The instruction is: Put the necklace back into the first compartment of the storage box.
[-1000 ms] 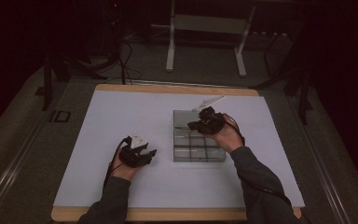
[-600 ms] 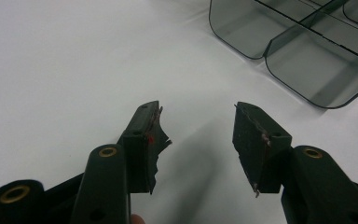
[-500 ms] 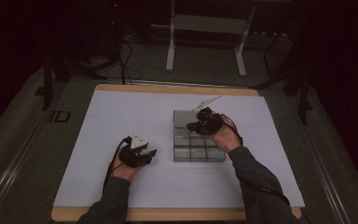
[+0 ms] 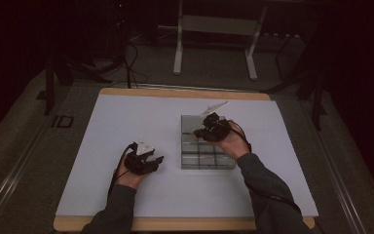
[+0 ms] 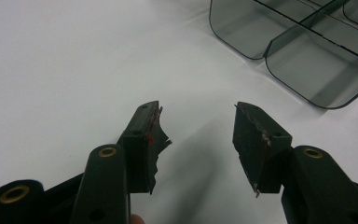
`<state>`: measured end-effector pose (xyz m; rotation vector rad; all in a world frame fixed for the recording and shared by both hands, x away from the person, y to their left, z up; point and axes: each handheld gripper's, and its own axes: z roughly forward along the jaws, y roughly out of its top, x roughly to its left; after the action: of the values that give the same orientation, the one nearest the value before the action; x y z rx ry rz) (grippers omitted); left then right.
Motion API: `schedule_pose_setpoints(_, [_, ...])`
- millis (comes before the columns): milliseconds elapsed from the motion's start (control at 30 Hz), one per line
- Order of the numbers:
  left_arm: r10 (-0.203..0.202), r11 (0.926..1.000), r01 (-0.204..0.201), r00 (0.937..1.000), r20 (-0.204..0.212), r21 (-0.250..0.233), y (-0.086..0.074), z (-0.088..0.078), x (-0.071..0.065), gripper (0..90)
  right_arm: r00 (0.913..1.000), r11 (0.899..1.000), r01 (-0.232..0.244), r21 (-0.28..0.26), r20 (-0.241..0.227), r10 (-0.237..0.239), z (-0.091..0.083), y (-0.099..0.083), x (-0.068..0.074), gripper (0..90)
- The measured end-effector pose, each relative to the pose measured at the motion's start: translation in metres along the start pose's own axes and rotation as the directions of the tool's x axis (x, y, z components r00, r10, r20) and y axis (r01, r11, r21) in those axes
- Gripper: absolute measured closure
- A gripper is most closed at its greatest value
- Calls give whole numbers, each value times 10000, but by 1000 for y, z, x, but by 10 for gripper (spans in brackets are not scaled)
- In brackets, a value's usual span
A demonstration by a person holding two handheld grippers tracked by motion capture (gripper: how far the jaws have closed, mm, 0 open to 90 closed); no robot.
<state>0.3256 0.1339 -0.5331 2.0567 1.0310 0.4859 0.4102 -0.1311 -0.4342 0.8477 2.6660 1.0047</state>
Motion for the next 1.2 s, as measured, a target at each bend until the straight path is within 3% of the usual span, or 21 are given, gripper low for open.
schedule_pose_setpoints(1200, [-19, 10000, 19, 10000, -6, -15, 0, 0, 0, 513, 10000, 9970, 74, 767, 39, -77, 24, -7, 4, 900])
